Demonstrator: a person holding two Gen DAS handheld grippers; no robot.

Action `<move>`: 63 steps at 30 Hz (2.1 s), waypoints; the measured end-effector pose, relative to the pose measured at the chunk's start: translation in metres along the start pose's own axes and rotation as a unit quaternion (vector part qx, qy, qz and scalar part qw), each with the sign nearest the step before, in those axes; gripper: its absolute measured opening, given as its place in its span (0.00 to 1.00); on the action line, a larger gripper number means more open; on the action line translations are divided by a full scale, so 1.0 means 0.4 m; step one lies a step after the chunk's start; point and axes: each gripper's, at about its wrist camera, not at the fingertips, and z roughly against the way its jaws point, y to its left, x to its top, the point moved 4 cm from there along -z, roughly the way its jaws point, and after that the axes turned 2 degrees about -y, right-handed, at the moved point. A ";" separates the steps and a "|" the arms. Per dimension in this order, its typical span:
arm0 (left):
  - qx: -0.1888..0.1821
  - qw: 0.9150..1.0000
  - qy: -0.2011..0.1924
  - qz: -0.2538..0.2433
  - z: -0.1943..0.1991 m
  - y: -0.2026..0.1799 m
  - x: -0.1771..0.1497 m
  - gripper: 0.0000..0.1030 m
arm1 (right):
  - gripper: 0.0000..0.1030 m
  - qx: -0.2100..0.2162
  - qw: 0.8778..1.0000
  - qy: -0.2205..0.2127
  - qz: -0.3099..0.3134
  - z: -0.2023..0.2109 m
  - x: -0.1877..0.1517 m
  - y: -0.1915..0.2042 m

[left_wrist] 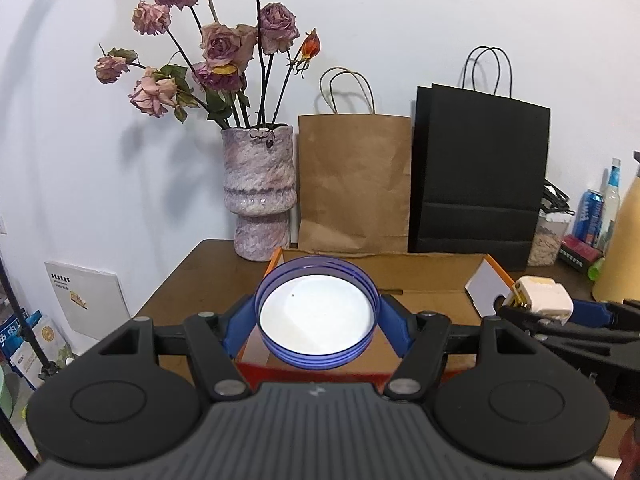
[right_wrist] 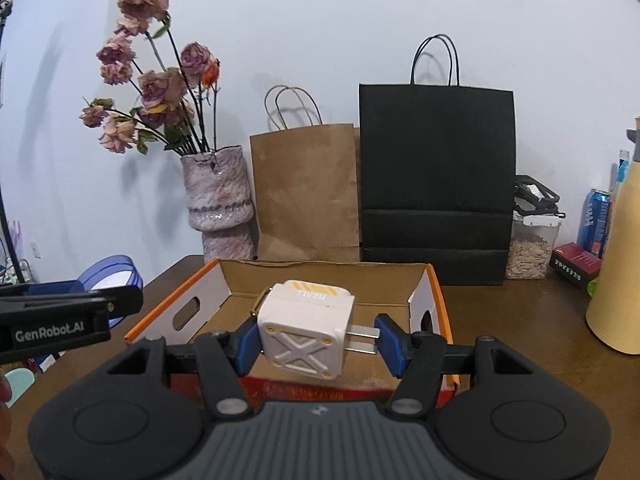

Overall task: Organize rigid objects
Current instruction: 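Carry the lid and plug adapter over the cardboard box with both tools, then open both tools to drop the lid and adapter into the box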

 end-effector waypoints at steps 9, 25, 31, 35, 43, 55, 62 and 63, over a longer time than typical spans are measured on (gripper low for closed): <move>0.009 1.000 -0.005 0.016 -0.121 -0.006 0.046 0.66 | 0.57 -0.014 1.000 0.019 0.001 -0.134 0.030 -0.019; 0.037 0.998 0.051 -0.006 -0.305 0.009 0.000 0.66 | 0.57 -0.022 0.997 0.070 0.010 -0.292 -0.002 -0.040; 0.030 0.998 0.048 -0.017 -0.305 -0.002 -0.002 0.81 | 0.78 -0.036 0.997 0.073 0.003 -0.293 -0.005 -0.054; 0.043 0.998 0.032 -0.020 -0.292 -0.003 0.002 1.00 | 1.00 -0.057 0.997 0.055 -0.011 -0.282 0.003 -0.078; 0.043 0.998 0.040 -0.016 -0.296 -0.002 0.004 1.00 | 1.00 -0.057 0.996 0.063 -0.028 -0.288 0.000 -0.097; 0.038 0.998 0.037 -0.016 -0.286 -0.004 0.006 1.00 | 1.00 -0.055 0.996 0.060 -0.023 -0.280 0.003 -0.088; 0.032 0.999 0.029 -0.010 -0.250 0.004 0.013 1.00 | 1.00 -0.051 0.997 0.049 -0.020 -0.249 0.012 -0.076; 0.031 0.999 0.027 -0.009 -0.243 0.006 0.014 1.00 | 1.00 -0.051 0.997 0.047 -0.020 -0.241 0.013 -0.075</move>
